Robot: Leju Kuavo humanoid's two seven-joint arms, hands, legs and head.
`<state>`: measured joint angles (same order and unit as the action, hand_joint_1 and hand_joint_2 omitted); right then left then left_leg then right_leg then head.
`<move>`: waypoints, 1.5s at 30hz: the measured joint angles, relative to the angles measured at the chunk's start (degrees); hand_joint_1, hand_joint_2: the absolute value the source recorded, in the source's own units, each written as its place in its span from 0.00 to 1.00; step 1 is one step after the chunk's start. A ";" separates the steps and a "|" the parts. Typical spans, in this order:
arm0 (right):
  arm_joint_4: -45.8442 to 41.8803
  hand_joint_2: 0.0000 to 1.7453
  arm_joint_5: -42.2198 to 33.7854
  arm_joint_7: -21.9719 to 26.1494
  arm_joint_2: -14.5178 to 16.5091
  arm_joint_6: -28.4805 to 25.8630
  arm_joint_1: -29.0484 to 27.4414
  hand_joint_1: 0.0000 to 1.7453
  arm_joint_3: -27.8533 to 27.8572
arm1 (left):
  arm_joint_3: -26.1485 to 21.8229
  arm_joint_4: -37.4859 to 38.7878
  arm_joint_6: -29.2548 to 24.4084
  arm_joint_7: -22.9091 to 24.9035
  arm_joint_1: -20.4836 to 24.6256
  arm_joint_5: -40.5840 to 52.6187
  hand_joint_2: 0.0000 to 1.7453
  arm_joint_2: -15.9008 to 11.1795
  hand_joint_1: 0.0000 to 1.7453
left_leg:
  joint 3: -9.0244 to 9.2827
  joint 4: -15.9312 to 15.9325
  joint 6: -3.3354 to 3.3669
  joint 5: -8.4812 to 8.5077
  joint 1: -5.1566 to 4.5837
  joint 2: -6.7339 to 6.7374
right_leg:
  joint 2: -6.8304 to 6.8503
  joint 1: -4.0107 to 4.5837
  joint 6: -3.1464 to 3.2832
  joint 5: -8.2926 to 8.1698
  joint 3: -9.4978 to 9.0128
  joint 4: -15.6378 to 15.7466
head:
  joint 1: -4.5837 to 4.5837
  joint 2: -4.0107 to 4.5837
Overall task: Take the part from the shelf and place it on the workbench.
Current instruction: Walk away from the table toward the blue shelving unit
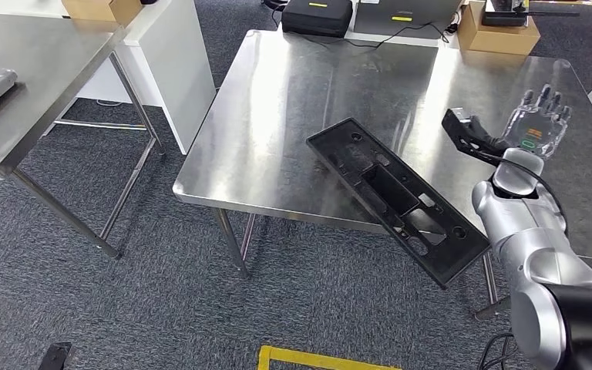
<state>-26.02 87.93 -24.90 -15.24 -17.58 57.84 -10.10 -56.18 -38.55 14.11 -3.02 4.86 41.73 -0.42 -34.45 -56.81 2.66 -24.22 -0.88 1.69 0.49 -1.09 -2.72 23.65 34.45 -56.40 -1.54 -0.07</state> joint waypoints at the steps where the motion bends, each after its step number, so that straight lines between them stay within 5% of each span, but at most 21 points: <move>1: -0.16 0.00 0.00 0.10 -0.65 -0.08 -0.01 0.00 0.39 | -0.14 -0.01 0.21 0.02 -0.13 0.18 1.00 -0.09 0.00 | -0.01 0.00 0.00 0.00 -0.01 -0.01 | 0.01 -0.01 0.00 0.00 -0.01 0.00 | 0.01 -0.01; 8: -0.74 0.00 0.00 1.20 -3.88 -0.64 -0.01 0.00 2.08 | -1.17 -0.52 1.12 0.05 -0.75 0.96 1.00 -0.55 0.00 | -0.02 0.00 0.04 -0.03 -0.06 0.00 | -0.02 -0.04 0.00 0.00 -0.01 0.01 | 0.01 -0.01; 19: -0.52 0.00 0.00 1.35 -2.71 -1.62 1.20 0.00 1.97 | -4.29 -1.32 2.02 -0.25 -1.12 1.44 1.00 -0.48 0.00 | 0.00 0.00 0.03 -0.01 -0.03 0.00 | -0.02 -0.01 0.00 0.00 -0.03 0.00 | -0.01 -0.01; 23: -0.54 0.00 0.00 1.32 -2.23 -1.67 1.33 0.00 1.58 | -5.54 -1.95 2.75 -0.37 -1.42 2.28 0.00 -0.30 0.00 | -0.01 0.00 0.04 -0.01 -0.03 0.00 | -0.01 -0.03 0.00 0.00 -0.02 0.00 | -0.01 -0.01; 31: -4.54 0.00 0.00 4.22 -1.70 -6.38 0.14 0.00 0.79 | -7.88 -2.36 1.96 -2.33 -1.52 4.44 0.00 1.01 0.00 | 0.01 0.00 0.04 -0.02 -0.06 0.00 | 0.00 -0.05 0.00 0.00 -0.03 0.00 | 0.00 -0.01; 45: -20.23 0.00 0.00 5.53 -2.18 -4.43 -5.60 0.00 -2.19 | -10.21 -2.33 2.12 -3.68 -1.56 5.67 0.00 2.60 0.00 | 0.01 0.00 0.04 -0.02 -0.05 0.00 | -0.01 -0.04 0.00 0.00 -0.02 0.01 | 0.00 -0.01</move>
<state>-46.25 87.93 -19.37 -17.43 -22.01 52.24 -12.29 -66.39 -40.87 16.23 -6.70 3.30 47.40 2.18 -34.44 -56.81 2.70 -24.24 -0.92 1.69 0.48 -1.13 -2.73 23.65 34.43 -56.39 -1.54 -0.08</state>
